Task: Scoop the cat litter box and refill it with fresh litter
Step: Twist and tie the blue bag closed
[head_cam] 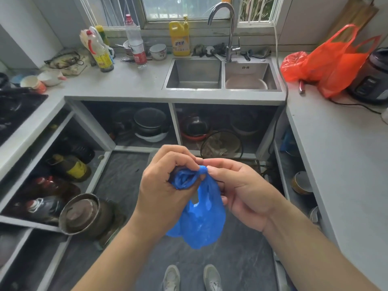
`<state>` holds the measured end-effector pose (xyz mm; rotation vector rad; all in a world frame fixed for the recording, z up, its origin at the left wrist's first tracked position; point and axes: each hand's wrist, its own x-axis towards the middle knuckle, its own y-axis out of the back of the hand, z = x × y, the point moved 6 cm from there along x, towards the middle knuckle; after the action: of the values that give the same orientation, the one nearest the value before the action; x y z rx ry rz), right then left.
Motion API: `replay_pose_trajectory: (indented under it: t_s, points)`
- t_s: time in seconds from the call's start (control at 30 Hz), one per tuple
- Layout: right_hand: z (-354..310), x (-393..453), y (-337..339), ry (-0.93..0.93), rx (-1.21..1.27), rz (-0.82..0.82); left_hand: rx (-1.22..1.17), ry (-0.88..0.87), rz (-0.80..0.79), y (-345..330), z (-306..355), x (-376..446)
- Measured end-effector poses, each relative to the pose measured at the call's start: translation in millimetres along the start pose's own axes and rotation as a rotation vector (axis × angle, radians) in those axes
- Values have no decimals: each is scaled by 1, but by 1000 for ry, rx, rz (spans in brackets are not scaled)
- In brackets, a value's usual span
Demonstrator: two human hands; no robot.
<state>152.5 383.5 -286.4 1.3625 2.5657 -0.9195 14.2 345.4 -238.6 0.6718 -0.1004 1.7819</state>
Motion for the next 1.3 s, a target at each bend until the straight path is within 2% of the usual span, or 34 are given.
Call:
replay_pose_trajectory:
  t_s: [0.13,0.27,0.37,0.53,0.67,0.77,0.93,1.3]
  points:
    - [4,9,16,-25,132,84,-5,159,6,-7,-16,-9]
    - [9,16,25,-28,63,70,-15,253,-19,-13,-29,-20]
    - [12,21,33,-10,10,113,-82,414,-39,-15,-40,-29]
    - [20,28,35,17,-28,147,-73,530,24,-9,-56,-39]
    - [32,34,38,21,-37,228,-159,674,181,2,-76,-52]
    - [42,38,50,-1,-8,333,-322,785,303,7,-93,-64]
    - [57,43,74,-46,26,470,-407,833,493,22,-121,-79]
    - [85,59,93,-103,43,581,-491,946,660,35,-165,-113]
